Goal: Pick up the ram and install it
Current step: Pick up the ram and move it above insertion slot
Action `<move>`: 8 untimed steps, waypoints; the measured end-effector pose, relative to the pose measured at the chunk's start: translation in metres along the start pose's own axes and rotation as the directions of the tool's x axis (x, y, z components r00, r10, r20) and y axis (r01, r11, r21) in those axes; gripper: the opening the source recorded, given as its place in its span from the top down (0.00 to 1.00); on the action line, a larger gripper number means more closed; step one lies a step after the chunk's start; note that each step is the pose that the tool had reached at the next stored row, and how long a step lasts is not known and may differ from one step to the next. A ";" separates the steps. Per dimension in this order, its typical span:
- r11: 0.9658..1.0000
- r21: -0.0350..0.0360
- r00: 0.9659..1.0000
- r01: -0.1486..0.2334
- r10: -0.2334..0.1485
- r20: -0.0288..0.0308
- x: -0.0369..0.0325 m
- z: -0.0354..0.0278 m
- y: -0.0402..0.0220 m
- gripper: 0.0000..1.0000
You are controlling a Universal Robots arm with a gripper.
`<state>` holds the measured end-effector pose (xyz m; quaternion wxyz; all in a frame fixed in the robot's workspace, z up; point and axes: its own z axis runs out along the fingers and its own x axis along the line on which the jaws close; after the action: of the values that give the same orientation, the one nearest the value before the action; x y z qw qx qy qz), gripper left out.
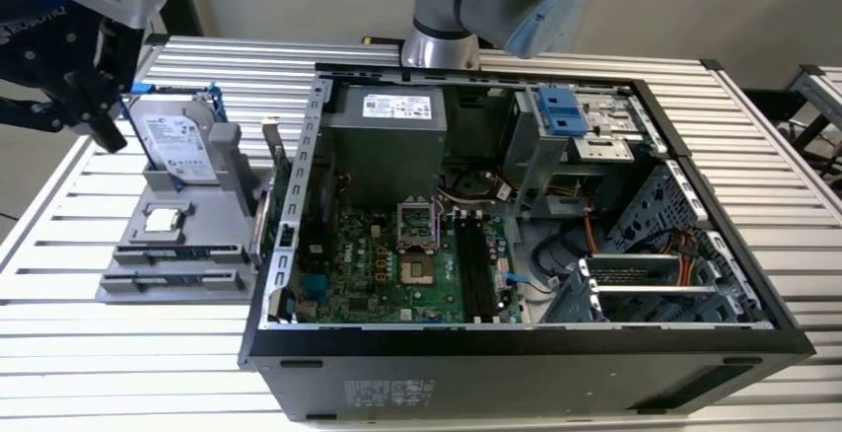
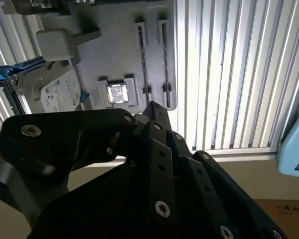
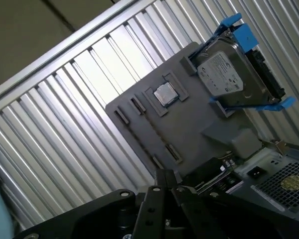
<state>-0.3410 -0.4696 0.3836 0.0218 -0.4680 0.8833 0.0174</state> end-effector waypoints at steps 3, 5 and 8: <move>0.999 0.006 0.999 0.053 -0.054 0.005 0.0000 0.0000 0.0000 1.00; 0.996 0.006 0.996 0.090 -0.090 0.006 0.0000 0.0001 0.0000 1.00; 0.989 0.004 0.989 0.145 -0.145 0.007 0.0000 0.0000 0.0001 1.00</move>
<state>-0.3411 -0.4695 0.3836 0.0267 -0.5307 0.8470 0.0159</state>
